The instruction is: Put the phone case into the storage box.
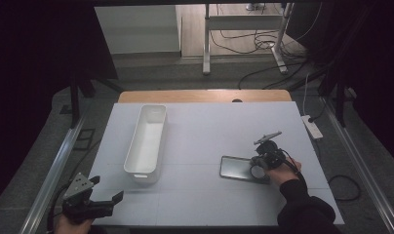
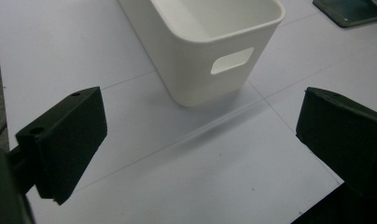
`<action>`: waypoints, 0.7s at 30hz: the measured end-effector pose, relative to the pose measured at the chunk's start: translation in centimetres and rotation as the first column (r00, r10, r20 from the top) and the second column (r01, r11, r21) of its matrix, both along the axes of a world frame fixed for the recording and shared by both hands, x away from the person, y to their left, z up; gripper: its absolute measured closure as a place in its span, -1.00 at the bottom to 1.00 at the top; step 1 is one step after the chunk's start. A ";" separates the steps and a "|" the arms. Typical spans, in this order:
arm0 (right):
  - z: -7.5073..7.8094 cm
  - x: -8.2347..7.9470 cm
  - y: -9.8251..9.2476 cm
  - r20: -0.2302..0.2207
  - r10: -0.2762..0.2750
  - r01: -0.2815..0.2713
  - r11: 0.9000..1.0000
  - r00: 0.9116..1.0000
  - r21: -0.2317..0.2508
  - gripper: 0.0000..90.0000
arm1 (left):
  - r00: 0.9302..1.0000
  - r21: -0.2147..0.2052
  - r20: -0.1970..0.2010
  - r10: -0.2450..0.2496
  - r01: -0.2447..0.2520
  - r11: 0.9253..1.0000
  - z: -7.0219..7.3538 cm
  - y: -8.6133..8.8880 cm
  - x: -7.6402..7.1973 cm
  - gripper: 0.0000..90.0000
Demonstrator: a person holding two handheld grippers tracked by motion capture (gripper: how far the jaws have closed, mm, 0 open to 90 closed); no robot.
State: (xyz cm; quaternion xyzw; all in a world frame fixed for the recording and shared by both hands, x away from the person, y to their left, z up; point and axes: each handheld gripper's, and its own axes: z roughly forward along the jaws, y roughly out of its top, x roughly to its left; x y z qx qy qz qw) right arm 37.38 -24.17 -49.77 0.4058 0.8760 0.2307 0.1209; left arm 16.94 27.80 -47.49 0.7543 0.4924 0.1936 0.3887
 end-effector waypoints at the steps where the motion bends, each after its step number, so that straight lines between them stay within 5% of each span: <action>1: 0.0 0.2 0.0 0.001 0.001 -0.001 1.000 1.000 0.001 0.99 | 1.000 0.000 0.000 0.000 0.000 1.000 0.0 0.0 0.0 -0.94; 16: -0.1 1.6 0.9 0.014 -0.012 0.012 1.000 1.000 0.011 0.99 | 1.000 -0.002 0.000 0.000 0.000 1.000 0.0 0.0 0.0 -0.94; 21: 0.8 -0.5 3.0 0.027 0.093 -0.094 0.995 0.995 0.031 0.99 | 1.000 -0.004 0.000 0.002 -0.002 1.000 0.0 0.1 0.0 -0.94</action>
